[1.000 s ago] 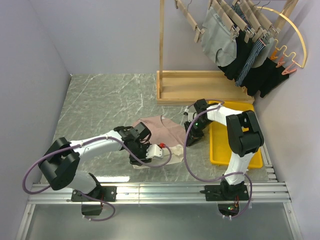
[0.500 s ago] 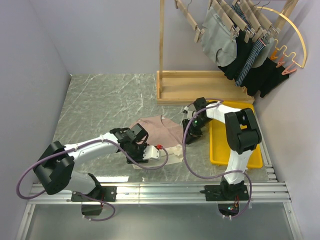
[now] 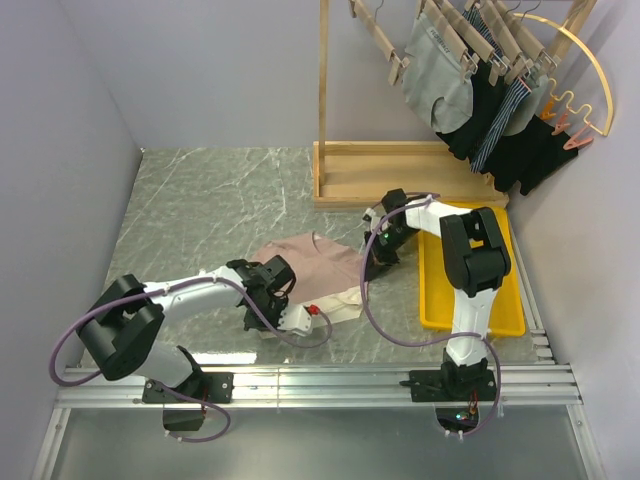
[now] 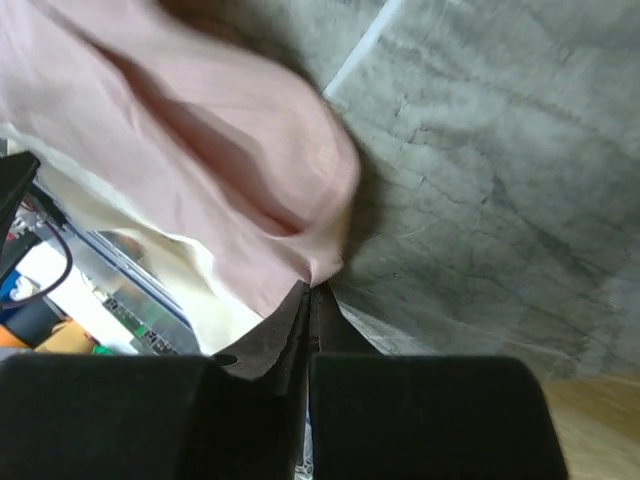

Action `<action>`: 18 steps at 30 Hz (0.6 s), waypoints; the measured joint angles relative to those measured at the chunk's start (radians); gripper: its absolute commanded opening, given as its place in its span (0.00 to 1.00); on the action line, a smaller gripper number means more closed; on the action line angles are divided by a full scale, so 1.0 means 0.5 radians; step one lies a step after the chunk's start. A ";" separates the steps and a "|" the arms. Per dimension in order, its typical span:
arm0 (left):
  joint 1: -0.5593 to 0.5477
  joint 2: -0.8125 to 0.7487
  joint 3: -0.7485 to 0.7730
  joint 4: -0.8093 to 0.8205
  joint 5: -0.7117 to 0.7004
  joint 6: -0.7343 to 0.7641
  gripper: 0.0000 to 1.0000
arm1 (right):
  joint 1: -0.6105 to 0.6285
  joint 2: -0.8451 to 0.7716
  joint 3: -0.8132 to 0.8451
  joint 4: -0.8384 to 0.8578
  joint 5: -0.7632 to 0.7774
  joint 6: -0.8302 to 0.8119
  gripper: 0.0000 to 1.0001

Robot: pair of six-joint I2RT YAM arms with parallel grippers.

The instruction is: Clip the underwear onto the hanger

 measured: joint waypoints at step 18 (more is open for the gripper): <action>-0.558 0.382 0.523 -0.205 0.433 -0.256 0.44 | 0.291 0.390 0.852 0.063 0.175 -0.020 0.41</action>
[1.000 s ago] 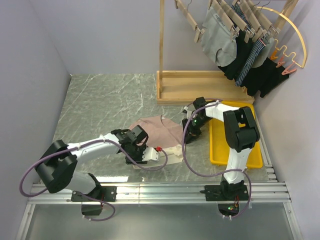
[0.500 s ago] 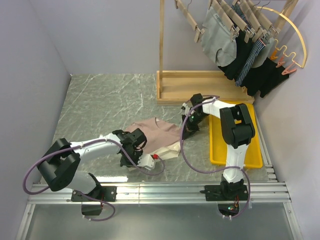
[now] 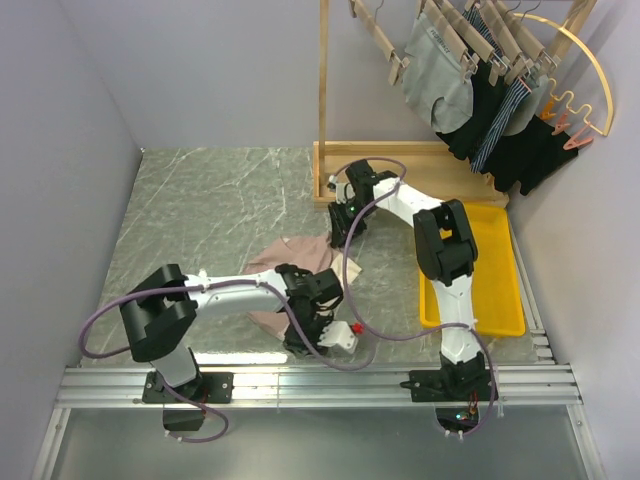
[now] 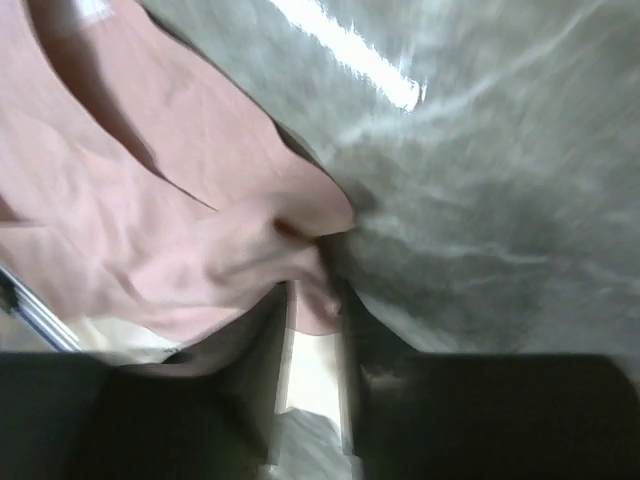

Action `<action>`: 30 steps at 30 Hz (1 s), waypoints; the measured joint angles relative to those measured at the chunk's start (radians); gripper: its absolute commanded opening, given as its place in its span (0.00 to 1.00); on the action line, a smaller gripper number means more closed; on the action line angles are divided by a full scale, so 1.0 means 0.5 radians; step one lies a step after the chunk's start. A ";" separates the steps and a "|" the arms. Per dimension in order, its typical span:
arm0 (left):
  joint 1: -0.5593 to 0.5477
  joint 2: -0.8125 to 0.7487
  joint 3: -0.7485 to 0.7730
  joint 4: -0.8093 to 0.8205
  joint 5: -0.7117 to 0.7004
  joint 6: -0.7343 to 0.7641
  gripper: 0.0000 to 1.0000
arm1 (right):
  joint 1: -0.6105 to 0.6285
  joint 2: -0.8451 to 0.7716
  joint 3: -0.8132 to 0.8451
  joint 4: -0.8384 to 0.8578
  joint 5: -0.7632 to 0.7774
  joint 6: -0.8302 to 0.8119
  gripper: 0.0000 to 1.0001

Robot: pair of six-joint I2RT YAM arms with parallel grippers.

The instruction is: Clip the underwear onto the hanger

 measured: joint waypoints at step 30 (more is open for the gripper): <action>0.202 0.116 -0.038 0.032 -0.230 0.330 0.33 | -0.575 -0.863 -0.688 -0.297 -0.182 -0.159 0.52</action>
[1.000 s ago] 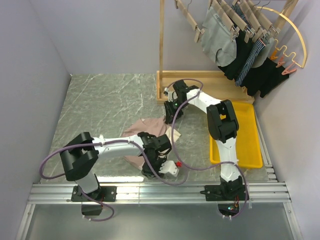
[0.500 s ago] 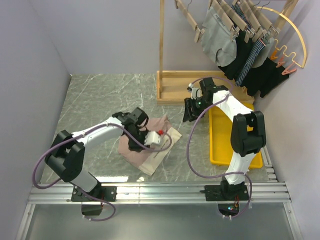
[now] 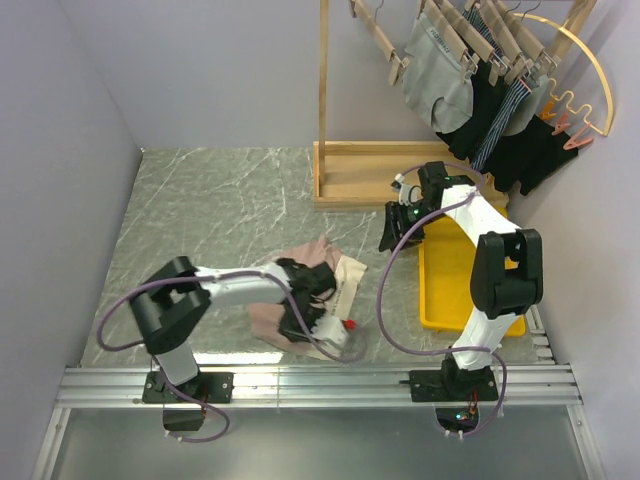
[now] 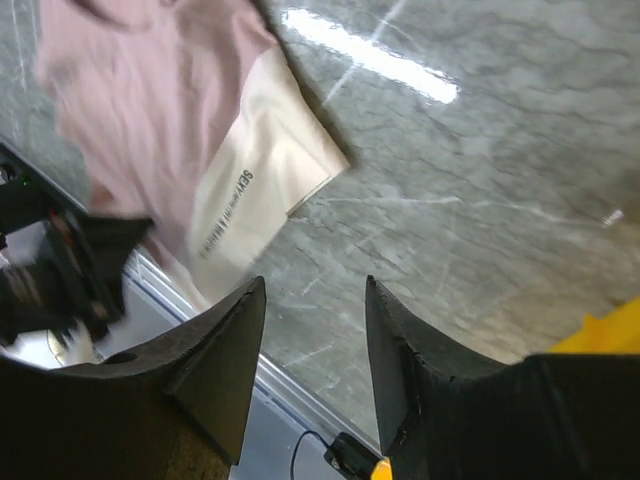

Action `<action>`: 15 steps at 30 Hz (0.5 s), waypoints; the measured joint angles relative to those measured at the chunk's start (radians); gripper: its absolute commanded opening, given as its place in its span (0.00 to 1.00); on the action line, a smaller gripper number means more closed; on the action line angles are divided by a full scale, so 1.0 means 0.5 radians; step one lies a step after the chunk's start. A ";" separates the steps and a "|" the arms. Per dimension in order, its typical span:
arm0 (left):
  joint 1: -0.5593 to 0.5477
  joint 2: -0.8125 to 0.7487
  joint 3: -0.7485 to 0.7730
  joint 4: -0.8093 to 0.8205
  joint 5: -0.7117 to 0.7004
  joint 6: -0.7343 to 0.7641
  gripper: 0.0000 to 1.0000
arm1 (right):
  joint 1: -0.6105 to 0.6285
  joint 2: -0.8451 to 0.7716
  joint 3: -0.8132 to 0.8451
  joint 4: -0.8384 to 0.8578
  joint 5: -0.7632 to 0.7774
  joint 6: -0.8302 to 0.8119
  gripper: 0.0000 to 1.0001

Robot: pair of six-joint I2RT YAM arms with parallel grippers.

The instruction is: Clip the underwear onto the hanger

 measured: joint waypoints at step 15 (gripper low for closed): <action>0.587 0.439 1.105 0.352 0.382 -0.670 0.42 | -0.137 -0.111 0.060 -0.111 0.023 -0.089 0.47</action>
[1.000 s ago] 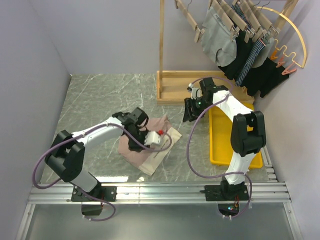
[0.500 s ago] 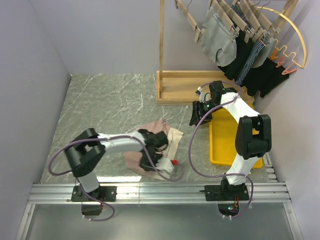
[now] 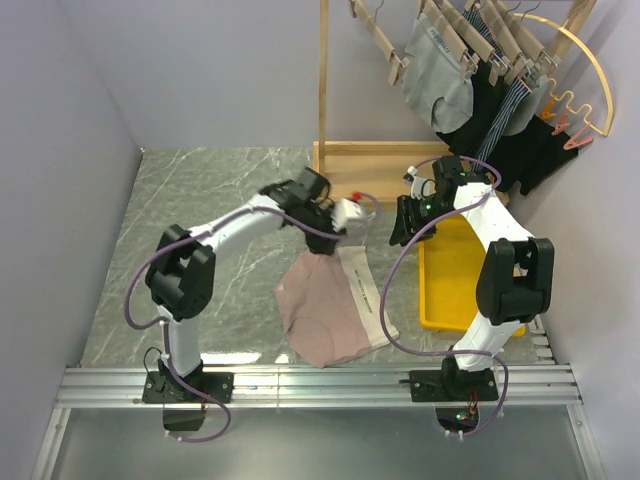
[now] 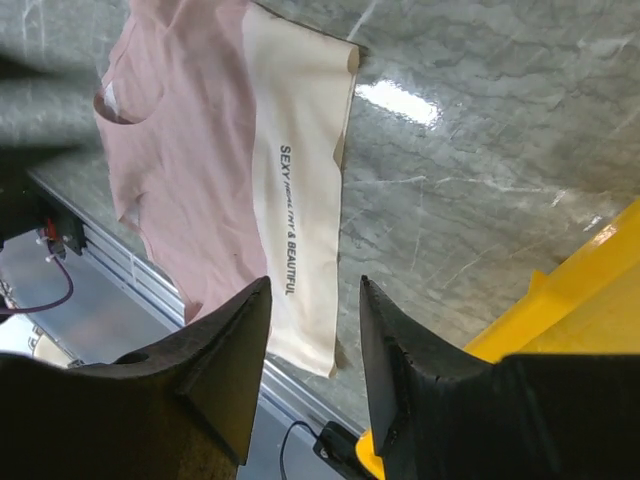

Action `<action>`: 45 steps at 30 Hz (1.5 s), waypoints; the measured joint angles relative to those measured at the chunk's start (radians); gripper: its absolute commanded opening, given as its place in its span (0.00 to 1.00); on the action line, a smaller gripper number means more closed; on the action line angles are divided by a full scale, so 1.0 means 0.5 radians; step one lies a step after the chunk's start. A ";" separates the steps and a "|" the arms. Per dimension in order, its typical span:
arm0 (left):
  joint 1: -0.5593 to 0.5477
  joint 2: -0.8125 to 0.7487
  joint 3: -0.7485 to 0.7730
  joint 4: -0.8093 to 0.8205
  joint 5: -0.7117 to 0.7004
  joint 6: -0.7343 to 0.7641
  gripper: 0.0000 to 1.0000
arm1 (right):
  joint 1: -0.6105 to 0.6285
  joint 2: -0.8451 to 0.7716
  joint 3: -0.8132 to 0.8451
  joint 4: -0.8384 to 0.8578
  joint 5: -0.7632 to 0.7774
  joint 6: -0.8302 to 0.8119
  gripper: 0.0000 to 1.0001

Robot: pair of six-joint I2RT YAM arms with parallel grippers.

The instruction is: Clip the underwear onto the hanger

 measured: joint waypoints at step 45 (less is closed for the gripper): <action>0.450 -0.231 -0.535 -0.076 -0.188 -0.463 0.42 | 0.269 -0.018 -0.233 -0.108 0.346 -0.087 0.38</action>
